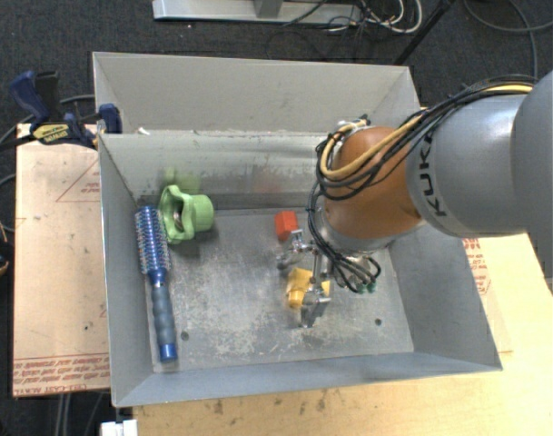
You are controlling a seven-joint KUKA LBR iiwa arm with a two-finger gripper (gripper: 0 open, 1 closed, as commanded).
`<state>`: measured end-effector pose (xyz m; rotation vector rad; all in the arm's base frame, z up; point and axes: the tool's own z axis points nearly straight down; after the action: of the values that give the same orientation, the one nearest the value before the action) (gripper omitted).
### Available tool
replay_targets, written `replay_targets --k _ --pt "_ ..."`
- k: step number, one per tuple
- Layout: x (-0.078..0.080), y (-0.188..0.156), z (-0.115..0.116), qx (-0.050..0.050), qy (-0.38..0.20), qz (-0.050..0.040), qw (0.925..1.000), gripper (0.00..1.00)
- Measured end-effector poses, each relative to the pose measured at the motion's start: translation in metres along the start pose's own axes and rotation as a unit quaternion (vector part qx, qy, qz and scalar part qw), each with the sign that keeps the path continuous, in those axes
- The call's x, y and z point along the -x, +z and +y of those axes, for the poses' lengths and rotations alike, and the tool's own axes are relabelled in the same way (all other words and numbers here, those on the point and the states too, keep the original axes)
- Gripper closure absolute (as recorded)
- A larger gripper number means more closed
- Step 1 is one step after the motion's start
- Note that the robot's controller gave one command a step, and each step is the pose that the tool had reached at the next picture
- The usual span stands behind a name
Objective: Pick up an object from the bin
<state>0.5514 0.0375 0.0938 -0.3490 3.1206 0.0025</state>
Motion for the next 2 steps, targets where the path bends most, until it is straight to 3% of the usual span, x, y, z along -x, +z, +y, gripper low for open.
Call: replay_targets --k 1,2 --pt "0.0004 0.0016 -0.0005 0.0 0.001 0.0 1.0 1.0" --pt "0.0004 0.0016 -0.0006 0.0 0.001 0.0001 1.0 0.0"
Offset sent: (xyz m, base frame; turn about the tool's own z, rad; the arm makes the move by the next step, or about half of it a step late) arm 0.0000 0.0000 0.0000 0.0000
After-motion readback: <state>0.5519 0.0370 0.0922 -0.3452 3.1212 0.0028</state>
